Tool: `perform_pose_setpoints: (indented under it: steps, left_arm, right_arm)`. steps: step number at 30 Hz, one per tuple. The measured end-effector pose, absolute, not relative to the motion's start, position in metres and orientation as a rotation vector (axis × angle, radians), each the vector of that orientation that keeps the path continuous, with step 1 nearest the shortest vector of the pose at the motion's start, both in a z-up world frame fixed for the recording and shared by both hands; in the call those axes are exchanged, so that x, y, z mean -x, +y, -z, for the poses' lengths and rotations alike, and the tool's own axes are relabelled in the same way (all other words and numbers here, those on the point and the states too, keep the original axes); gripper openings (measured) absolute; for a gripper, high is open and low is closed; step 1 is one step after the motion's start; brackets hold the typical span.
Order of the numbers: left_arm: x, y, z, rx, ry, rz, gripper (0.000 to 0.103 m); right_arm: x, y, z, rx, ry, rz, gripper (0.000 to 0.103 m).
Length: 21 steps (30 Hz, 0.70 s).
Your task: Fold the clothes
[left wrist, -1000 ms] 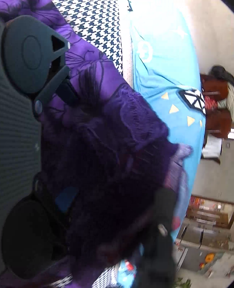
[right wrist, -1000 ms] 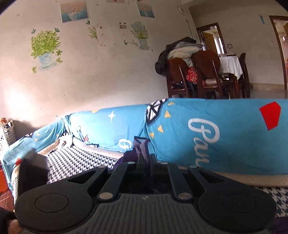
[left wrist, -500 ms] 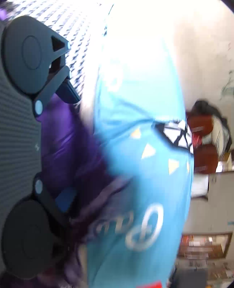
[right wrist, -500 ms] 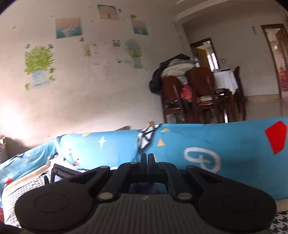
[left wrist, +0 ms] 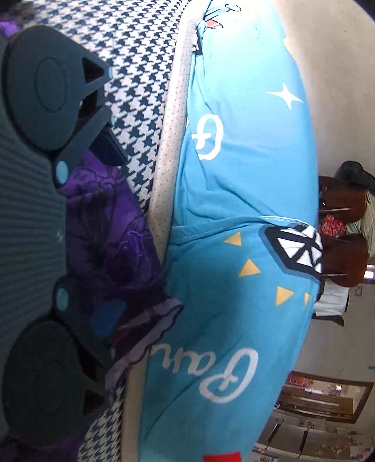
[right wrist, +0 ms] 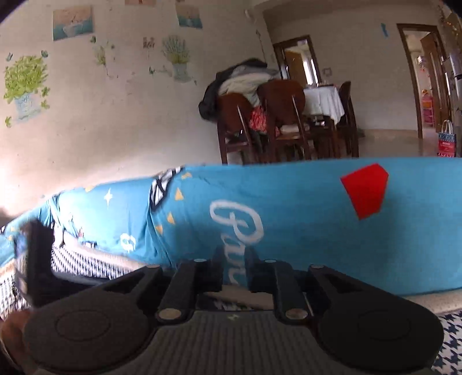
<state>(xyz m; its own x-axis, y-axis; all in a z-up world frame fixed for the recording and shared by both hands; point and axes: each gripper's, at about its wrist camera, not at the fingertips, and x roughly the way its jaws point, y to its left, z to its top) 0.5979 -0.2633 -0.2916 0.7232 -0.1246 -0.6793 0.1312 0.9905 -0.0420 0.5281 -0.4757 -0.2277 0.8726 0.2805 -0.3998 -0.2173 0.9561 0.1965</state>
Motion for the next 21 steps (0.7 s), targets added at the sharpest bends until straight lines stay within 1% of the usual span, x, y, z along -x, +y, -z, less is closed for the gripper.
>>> perform_pose_setpoints:
  steps: [1,2,4,7,10,12,14,17,19,20,21]
  left_arm:
    - [-0.590,-0.259,0.288,-0.011,0.749,0.152,0.103]
    - [-0.582,-0.255,0.284,-0.013,0.749,0.162,0.103]
    - [-0.566,-0.245,0.280,-0.014,0.752,0.174,0.103]
    - [-0.545,-0.235,0.275,-0.010,0.775,0.183,0.103]
    - [-0.523,-0.226,0.273,-0.010,0.792,0.184,0.103]
    - [-0.508,-0.219,0.273,-0.008,0.786,0.178,0.103]
    - [-0.493,-0.218,0.274,0.004,0.780,0.182,0.103]
    - [-0.484,-0.215,0.280,0.015,0.804,0.187,0.103]
    - [-0.484,-0.215,0.283,0.015,0.815,0.194,0.103]
    - [-0.484,-0.217,0.284,0.011,0.816,0.195,0.103]
    - [-0.484,-0.218,0.285,0.006,0.816,0.197,0.103]
  right_arm:
    - [-0.526,-0.479,0.233,-0.148,0.466,-0.271,0.036]
    - [-0.525,-0.482,0.239,-0.148,0.493,-0.280,0.046]
    - [-0.524,-0.489,0.252,-0.155,0.534,-0.283,0.053]
    - [-0.525,-0.497,0.273,-0.163,0.601,-0.266,0.054]
    - [-0.527,-0.499,0.289,-0.167,0.673,-0.287,0.059]
    - [-0.528,-0.496,0.297,-0.149,0.701,-0.304,0.065]
    - [-0.527,-0.493,0.303,-0.122,0.707,-0.304,0.069]
    - [-0.529,-0.489,0.310,-0.104,0.704,-0.278,0.069]
    - [-0.530,-0.483,0.315,-0.090,0.718,-0.289,0.057]
    - [-0.530,-0.479,0.315,-0.062,0.717,-0.290,0.046]
    - [-0.529,-0.476,0.315,-0.038,0.706,-0.286,0.037]
